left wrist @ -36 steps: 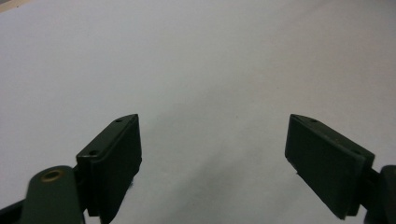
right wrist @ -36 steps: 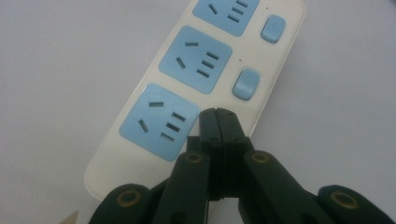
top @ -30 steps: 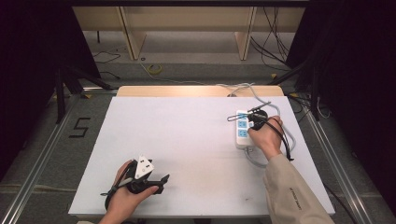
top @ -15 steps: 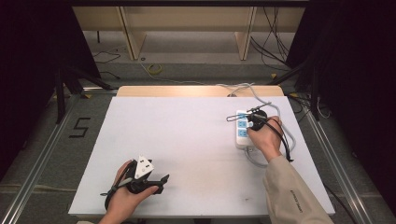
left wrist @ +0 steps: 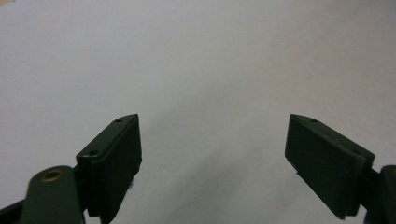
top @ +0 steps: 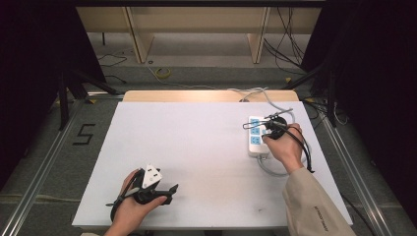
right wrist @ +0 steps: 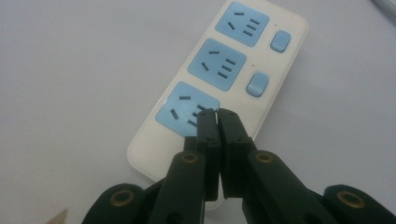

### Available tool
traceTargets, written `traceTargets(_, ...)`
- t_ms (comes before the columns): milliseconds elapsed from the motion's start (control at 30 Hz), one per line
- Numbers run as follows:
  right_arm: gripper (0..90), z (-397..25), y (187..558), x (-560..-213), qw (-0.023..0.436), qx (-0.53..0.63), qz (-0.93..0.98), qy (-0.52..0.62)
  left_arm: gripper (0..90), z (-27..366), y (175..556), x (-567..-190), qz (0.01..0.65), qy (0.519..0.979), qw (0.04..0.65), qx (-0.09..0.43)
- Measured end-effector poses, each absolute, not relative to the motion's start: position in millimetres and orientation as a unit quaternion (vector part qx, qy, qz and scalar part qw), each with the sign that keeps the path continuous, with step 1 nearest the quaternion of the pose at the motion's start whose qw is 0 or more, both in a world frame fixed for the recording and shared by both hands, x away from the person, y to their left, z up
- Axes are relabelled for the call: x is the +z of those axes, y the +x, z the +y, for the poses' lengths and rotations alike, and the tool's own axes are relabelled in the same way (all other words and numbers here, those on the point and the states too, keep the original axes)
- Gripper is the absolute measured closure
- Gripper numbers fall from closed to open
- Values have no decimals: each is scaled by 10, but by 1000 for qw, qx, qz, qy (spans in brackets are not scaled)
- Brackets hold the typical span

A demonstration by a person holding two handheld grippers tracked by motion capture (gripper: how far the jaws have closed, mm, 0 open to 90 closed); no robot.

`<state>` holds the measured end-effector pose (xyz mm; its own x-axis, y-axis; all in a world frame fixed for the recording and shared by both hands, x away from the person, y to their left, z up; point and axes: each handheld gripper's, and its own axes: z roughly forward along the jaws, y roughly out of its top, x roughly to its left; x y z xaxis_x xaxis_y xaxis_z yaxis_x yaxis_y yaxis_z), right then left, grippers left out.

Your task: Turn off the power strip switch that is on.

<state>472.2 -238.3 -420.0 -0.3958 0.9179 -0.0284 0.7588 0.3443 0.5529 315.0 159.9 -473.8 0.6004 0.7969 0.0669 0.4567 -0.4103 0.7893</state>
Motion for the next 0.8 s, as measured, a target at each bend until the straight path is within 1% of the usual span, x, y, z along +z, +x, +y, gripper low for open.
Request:
traceTargets(200,864,-2414,4632,-4192,161,242,803,519,185,1605,3154,-4746,388,810,379,222)
traceTargets(800,817,-2409,4435,-4133,162,266,806,504,185,1601,3155,-4751,387,812,376,221)
